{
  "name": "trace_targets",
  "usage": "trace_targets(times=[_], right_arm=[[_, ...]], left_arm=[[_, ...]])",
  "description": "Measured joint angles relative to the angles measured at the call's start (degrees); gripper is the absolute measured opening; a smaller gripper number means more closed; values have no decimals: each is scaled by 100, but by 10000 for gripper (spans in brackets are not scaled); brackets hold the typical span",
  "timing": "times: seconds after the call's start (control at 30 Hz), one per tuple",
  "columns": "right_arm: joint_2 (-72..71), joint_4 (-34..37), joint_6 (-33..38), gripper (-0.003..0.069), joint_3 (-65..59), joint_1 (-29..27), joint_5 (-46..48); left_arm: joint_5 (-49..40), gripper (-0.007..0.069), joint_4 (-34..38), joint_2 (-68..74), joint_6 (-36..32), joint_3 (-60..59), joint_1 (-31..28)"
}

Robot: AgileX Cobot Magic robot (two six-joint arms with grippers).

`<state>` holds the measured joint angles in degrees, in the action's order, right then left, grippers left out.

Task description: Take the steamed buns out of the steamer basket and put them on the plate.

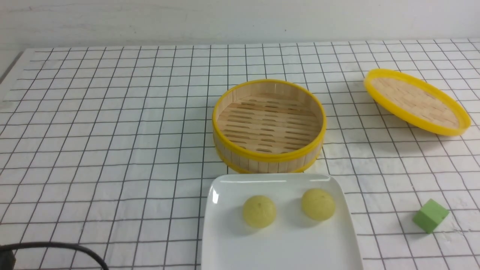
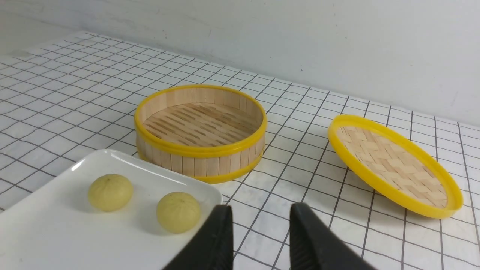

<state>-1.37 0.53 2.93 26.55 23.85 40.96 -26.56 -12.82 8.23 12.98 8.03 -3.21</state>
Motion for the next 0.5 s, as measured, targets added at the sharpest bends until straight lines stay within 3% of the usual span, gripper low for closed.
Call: trace_targets(times=[0.5], right_arm=[[0,0,0,240,0,0,0]], left_arm=[[143,481,207,-884,155,-860,0]])
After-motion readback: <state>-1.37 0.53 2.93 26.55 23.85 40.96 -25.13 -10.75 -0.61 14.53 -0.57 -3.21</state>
